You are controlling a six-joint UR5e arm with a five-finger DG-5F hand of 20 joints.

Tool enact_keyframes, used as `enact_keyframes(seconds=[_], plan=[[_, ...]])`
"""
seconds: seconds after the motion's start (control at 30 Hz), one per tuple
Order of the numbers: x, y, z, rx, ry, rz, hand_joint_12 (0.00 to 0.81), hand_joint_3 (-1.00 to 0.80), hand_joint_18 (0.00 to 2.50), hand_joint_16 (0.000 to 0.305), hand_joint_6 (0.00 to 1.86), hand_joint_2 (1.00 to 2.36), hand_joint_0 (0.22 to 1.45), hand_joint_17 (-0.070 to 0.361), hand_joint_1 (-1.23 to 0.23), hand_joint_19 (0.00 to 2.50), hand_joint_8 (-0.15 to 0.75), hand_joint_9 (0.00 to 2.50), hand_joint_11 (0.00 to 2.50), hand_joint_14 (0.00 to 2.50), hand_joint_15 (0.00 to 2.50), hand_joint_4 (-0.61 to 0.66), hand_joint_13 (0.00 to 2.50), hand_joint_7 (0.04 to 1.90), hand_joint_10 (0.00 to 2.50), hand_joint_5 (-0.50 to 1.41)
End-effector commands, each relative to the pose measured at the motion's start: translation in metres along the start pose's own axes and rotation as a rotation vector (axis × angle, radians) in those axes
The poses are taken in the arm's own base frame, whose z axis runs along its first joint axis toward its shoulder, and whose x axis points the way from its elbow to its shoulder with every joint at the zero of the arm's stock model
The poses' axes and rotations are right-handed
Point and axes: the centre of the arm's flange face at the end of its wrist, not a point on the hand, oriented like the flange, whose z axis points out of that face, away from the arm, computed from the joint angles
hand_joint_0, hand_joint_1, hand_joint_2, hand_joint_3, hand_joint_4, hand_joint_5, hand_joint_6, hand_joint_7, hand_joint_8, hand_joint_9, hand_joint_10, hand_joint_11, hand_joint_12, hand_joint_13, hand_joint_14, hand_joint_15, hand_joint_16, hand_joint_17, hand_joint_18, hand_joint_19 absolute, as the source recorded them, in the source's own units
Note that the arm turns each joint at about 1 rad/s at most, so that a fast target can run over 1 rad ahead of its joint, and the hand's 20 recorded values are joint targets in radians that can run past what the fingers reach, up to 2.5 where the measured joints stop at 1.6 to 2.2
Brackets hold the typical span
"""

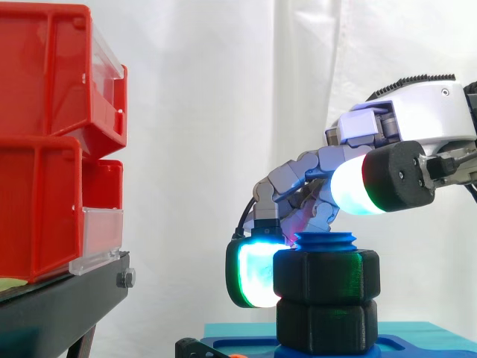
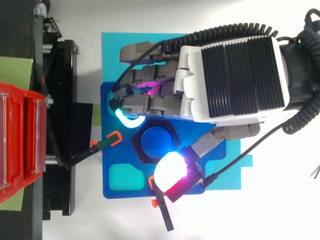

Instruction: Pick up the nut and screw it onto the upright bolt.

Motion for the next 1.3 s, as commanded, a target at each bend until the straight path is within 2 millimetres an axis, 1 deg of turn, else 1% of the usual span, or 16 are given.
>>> enact_keyframes(seconds=[0.0,0.17,0.27,0.5,0.63,0.77,0.83,0.87,0.9,0.93,1.07,1.1,1.13,1.17,1.2,1.27], plan=[[0.001,0.0,0.0,0.0,0.002,0.002,0.291,-0.5,0.28,0.03,0.5,1.0,0.52,0.068,-0.1,0.0,0.277,0.88,0.0,0.0,0.0,0.26,0.63,1.06,0.0,-0.06],[-0.002,0.0,-0.001,-0.002,-0.002,0.006,0.292,-0.5,0.29,0.031,0.5,1.0,0.51,0.07,-0.1,0.0,0.275,0.87,0.0,0.0,0.0,0.24,0.63,0.89,0.0,-0.1],[-0.013,-0.002,-0.001,-0.007,-0.003,0.009,0.293,-0.5,0.28,0.033,0.5,1.0,0.51,0.074,-0.1,0.0,0.27,0.86,0.0,0.0,0.0,0.22,0.62,0.83,0.0,-0.11],[-0.05,-0.004,-0.006,-0.002,0.014,-0.006,0.298,-0.5,0.26,0.035,0.5,1.0,0.5,0.078,-0.09,0.0,0.259,0.81,0.0,0.0,0.0,0.2,0.6,0.77,0.0,-0.13],[-0.072,-0.003,-0.018,-0.002,0.076,-0.07,0.306,-0.5,0.26,0.035,0.5,1.0,0.5,0.079,-0.09,0.0,0.259,0.79,0.0,0.0,0.0,0.2,0.58,0.76,0.0,-0.14],[-0.102,0.007,-0.046,0.002,0.116,-0.166,0.308,-0.5,0.26,0.035,0.5,1.0,0.5,0.079,-0.1,0.0,0.26,0.78,0.0,0.0,0.0,0.2,0.58,0.77,0.0,-0.14],[-0.109,0.009,-0.055,0.001,0.123,-0.202,0.307,-0.5,0.25,0.035,0.5,1.0,0.5,0.079,-0.1,0.0,0.259,0.78,0.0,0.0,0.0,0.2,0.57,0.76,0.0,-0.14],[-0.122,0.013,-0.069,0.008,0.116,-0.24,0.307,-0.5,0.25,0.035,0.5,1.0,0.5,0.079,-0.1,0.0,0.259,0.78,0.0,0.0,0.0,0.21,0.57,0.77,0.0,-0.14],[-0.124,0.014,-0.073,0.014,0.114,-0.247,0.308,-0.5,0.25,0.035,0.5,1.0,0.5,0.079,-0.11,0.0,0.258,0.77,0.0,0.0,0.0,0.2,0.57,0.77,0.0,-0.14],[-0.13,0.017,-0.087,0.027,0.107,-0.251,0.309,-0.5,0.25,0.035,0.5,1.0,0.5,0.079,-0.11,0.0,0.259,0.77,0.0,0.0,0.0,0.21,0.57,0.77,0.0,-0.14],[-0.125,0.021,-0.116,0.086,0.073,-0.236,0.309,-0.5,0.25,0.035,0.5,1.0,0.51,0.079,-0.12,0.0,0.257,0.76,0.0,0.0,0.0,0.21,0.57,0.77,0.0,-0.14],[-0.124,0.023,-0.129,0.109,0.034,-0.221,0.309,-0.5,0.24,0.035,0.5,1.0,0.51,0.079,-0.12,0.0,0.259,0.76,0.0,0.0,0.0,0.21,0.57,0.77,0.0,-0.14],[-0.124,0.023,-0.129,0.109,0.034,-0.221,0.31,-0.5,0.24,0.035,0.5,1.0,0.51,0.079,-0.12,0.0,0.26,0.76,0.0,0.0,0.0,0.21,0.57,0.77,0.0,-0.14],[-0.121,0.024,-0.142,0.127,-0.009,-0.202,0.309,-0.5,0.24,0.035,0.5,1.0,0.51,0.079,-0.12,0.0,0.259,0.76,0.0,0.0,0.0,0.21,0.56,0.77,0.0,-0.14],[-0.121,0.024,-0.142,0.127,-0.009,-0.202,0.31,-0.5,0.24,0.035,0.5,1.0,0.51,0.079,-0.13,0.0,0.261,0.76,0.0,0.0,0.0,0.21,0.56,0.77,0.0,-0.14],[-0.112,0.026,-0.161,0.149,-0.061,-0.168,0.312,-0.5,0.24,0.035,0.5,1.0,0.51,0.079,-0.14,0.0,0.257,0.75,0.0,0.0,0.0,0.21,0.54,0.78,0.0,-0.14]])
